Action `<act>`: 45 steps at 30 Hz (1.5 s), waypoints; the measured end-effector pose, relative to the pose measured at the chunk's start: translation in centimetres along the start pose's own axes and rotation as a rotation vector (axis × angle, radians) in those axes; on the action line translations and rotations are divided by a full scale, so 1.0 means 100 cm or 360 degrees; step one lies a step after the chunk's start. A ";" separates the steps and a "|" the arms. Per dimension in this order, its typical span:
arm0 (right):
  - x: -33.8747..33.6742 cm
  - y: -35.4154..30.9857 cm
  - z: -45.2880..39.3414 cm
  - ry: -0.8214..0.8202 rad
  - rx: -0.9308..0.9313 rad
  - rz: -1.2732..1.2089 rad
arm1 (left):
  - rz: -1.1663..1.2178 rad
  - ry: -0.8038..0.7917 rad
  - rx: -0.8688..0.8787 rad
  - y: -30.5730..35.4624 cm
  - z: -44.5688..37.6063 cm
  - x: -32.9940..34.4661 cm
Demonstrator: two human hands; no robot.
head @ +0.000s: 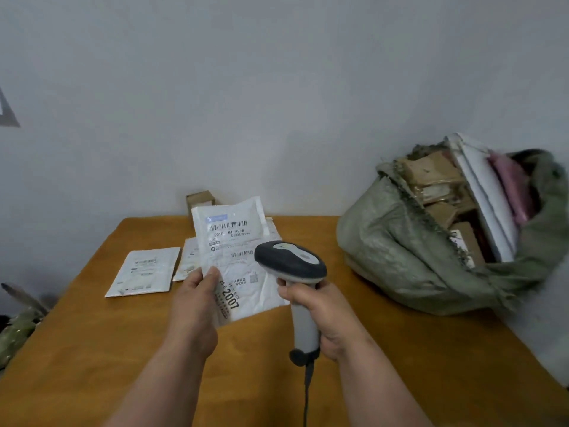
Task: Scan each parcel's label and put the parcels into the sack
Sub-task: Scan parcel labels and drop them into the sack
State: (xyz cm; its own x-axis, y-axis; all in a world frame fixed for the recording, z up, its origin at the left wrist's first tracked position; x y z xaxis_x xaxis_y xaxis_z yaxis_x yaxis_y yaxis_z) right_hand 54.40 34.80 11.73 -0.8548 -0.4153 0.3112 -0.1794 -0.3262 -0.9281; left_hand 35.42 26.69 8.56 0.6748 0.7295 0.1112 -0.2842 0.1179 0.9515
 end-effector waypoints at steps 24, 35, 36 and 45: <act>-0.396 -0.180 0.022 0.1025 -0.0940 -0.0219 | -0.2124 -0.0503 0.1218 0.007 0.072 0.439; -0.407 -0.184 -0.039 0.0572 -0.0935 -0.0055 | -0.1613 -0.0048 0.0886 0.026 0.036 0.442; -0.405 -0.184 -0.045 0.0512 -0.0905 -0.0050 | -0.1227 0.0102 0.0878 0.034 0.039 0.427; -0.382 -0.159 -0.086 0.0286 -0.0205 0.0423 | -0.0784 0.0031 0.0583 0.034 0.043 0.415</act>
State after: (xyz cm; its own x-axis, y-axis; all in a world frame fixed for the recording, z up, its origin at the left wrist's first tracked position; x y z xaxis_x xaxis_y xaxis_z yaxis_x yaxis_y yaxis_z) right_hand 85.66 63.17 12.83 -0.9500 -0.3113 0.0250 0.0106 -0.1122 -0.9936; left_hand 65.36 54.49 17.66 0.6540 0.6607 -0.3684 0.3125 0.2075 0.9270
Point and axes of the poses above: each hand's wrist, its own z-axis away from the middle knuckle, its own x-axis out of the palm, y = z × x, the point moved 8 cm from there along -z, towards the middle knuckle, and after that the axes turned 15 degrees about -z, right-handed, at the moved point
